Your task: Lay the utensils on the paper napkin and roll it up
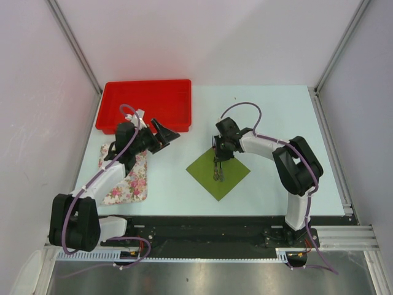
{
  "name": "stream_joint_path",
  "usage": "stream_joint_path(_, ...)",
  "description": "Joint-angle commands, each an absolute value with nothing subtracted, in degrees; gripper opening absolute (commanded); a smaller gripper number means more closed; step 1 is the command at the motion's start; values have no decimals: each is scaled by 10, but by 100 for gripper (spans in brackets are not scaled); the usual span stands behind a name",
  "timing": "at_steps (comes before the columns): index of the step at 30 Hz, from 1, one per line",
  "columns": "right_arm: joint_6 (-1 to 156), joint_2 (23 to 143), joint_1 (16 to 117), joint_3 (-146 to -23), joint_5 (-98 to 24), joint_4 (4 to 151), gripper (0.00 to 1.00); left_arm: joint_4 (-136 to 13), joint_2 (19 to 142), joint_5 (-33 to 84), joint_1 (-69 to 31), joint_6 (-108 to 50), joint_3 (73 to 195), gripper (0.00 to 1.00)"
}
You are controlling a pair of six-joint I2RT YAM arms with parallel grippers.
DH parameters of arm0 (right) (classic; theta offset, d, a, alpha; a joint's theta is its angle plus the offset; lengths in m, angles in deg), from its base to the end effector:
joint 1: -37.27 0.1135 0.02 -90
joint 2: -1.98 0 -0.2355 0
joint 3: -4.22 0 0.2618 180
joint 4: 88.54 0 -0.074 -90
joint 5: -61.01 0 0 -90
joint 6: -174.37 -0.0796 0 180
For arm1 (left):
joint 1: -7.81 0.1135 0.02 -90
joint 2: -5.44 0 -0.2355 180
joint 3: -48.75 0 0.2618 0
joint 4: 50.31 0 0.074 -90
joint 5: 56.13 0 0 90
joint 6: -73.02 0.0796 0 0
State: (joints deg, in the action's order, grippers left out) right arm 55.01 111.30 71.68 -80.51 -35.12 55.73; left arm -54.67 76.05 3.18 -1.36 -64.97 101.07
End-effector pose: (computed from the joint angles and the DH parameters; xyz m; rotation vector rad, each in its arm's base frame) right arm 0.3349 0.2397 0.0937 -0.1580 2.7087 0.5031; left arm 0.3113 -0.0914 0.1986 -0.3301 2.0728 -1.1556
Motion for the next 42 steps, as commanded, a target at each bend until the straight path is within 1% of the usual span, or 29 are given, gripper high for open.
stream_joint_path(1, 539, 1123, 713, -822, -346, 559, 5, -524, 766, 21, -9, -653, 1031, 91)
stream_joint_path(3, 534, 1125, 713, -822, -345, 557, 5, -524, 767, 21, -9, -653, 1030, 91)
stream_joint_path(11, 526, 1128, 710, -824, -344, 549, 10, -522, 768, 21, -9, -654, 1028, 91)
stream_joint_path(15, 523, 1119, 708, -823, -343, 543, 16, -522, 768, 18, -9, -653, 1027, 92)
stream_joint_path(16, 523, 1117, 708, -823, -343, 542, 23, -523, 767, 18, -9, -654, 1028, 92)
stream_joint_path(17, 522, 1113, 708, -823, -344, 542, 26, -523, 767, 17, -9, -653, 1029, 92)
stream_joint_path(21, 519, 1091, 708, -828, -351, 536, 27, -547, 759, 9, -9, -636, 1050, 95)
stream_joint_path(26, 526, 1040, 708, -843, -365, 528, 31, -621, 735, 9, -9, -537, 1094, 100)
stream_joint_path(29, 542, 999, 698, -845, -380, 530, 35, -690, 718, 10, -11, -421, 1146, 100)
stream_joint_path(30, 546, 986, 694, -841, -392, 532, 46, -699, 712, 2, -11, -395, 1162, 100)
stream_joint_path(32, 566, 950, 678, -824, -410, 549, 52, -745, 700, -33, -15, -293, 1181, 100)
stream_joint_path(33, 575, 942, 672, -818, -438, 554, 58, -769, 698, -31, -35, -209, 1202, 100)
stream_joint_path(35, 623, 918, 655, -807, -479, 553, 67, -817, 682, -10, -69, -121, 1211, 100)
stream_joint_path(36, 637, 912, 650, -801, -516, 554, 83, -829, 673, -5, -109, -35, 1204, 99)
stream_joint_path(37, 654, 904, 643, -794, -535, 554, 90, -839, 665, -7, -131, 8, 1198, 100)
stream_joint_path(38, 679, 898, 633, -786, -559, 554, 95, -852, 648, -4, -155, 45, 1189, 100)
stream_joint_path(39, 687, 888, 614, -773, -616, 560, 100, -855, 640, 10, -206, 109, 1166, 100)
stream_joint_path(41, 691, 882, 589, -757, -676, 568, 100, -850, 632, 27, -262, 154, 1142, 100)
stream_joint_path(42, 688, 878, 568, -741, -724, 578, 100, -846, 634, 41, -315, 189, 1119, 100)
